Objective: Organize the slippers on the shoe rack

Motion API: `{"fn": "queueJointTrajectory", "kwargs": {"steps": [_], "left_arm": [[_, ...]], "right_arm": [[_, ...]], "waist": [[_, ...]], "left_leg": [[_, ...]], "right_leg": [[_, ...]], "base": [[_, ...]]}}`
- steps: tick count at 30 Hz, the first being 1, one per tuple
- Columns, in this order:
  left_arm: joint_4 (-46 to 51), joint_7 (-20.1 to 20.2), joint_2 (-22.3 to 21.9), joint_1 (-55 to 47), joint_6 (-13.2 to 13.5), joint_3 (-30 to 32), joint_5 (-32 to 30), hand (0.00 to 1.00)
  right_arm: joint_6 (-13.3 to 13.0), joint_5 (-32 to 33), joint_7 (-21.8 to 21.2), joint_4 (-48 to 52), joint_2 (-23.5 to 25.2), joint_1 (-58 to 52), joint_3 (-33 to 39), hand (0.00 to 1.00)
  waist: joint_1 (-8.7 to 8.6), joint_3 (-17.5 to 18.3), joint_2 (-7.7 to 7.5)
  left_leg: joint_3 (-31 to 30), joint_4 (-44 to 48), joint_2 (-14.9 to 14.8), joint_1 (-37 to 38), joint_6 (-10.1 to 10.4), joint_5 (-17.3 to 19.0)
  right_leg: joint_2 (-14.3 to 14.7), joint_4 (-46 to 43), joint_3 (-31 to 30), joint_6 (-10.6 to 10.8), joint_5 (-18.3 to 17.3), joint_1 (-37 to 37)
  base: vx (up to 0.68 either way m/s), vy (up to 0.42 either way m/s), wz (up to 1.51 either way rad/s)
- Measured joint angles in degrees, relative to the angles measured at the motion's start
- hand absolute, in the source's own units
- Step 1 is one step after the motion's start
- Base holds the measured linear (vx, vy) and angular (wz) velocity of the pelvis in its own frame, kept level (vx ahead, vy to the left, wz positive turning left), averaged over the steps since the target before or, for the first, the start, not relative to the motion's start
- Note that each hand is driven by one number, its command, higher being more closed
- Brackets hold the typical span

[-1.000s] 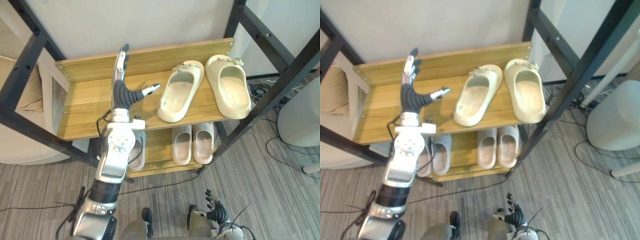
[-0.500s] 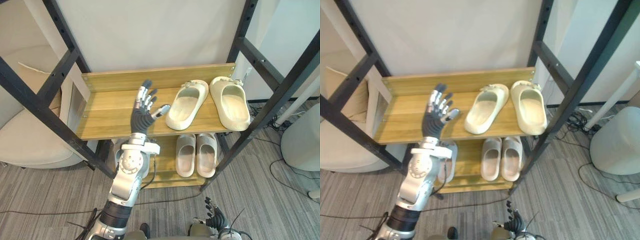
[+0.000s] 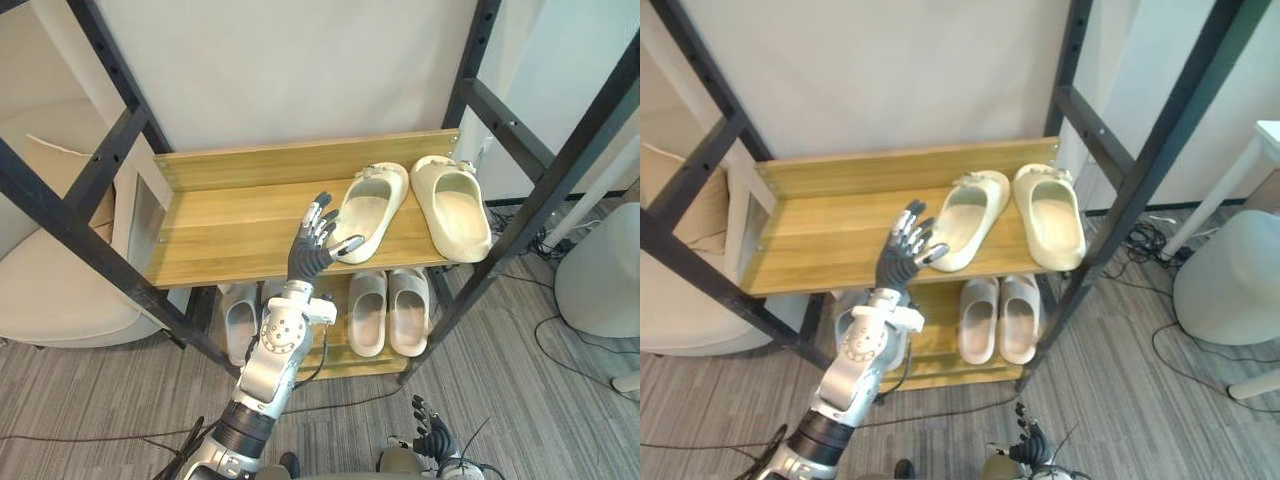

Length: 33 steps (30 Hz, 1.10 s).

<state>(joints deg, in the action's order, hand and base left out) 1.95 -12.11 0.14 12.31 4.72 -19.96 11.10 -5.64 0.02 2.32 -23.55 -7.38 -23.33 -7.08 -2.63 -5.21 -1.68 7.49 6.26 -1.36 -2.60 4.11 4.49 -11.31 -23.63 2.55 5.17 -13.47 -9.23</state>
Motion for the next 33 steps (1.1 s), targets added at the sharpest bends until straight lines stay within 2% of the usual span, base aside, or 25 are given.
{"fn": "queueJointTrajectory", "kwargs": {"steps": [7, 19, 33], "left_arm": [[-1.0, -0.3, 0.0, 0.4, 1.0, 0.5, -1.0, 0.00], [-1.3, -1.7, -1.0, 0.6, 1.2, 0.5, 0.3, 0.00], [-8.4, -2.8, -2.2, 7.6, 1.0, -7.5, 4.9, 0.00]], "right_arm": [[0.0, 0.0, 0.4, -0.2, -0.1, -0.3, -0.2, 0.00], [0.0, 0.0, 1.1, -0.2, -0.1, -0.2, -0.4, 0.00], [0.0, 0.0, 1.7, -0.2, -1.7, -0.2, -2.5, 0.00]], "waist": [[0.05, 0.2, -0.87], [0.10, 0.2, -0.94], [-0.19, -0.1, -1.86]], "left_leg": [[0.8, -0.1, -0.1, -0.2, 0.0, 0.2], [0.7, 0.0, 0.0, -0.3, 0.1, 0.3], [1.5, -0.1, 0.0, -0.1, 0.0, 0.4]], "right_leg": [[0.1, 0.0, -0.7, 0.0, -0.1, -0.8], [0.0, 0.0, -0.5, 0.0, -0.1, -0.7], [0.1, -0.3, -1.3, 0.0, -0.1, -1.0]], "base": [[-0.01, -0.004, -0.04], [0.00, 0.000, 0.00], [0.00, 0.000, -0.01]]}}
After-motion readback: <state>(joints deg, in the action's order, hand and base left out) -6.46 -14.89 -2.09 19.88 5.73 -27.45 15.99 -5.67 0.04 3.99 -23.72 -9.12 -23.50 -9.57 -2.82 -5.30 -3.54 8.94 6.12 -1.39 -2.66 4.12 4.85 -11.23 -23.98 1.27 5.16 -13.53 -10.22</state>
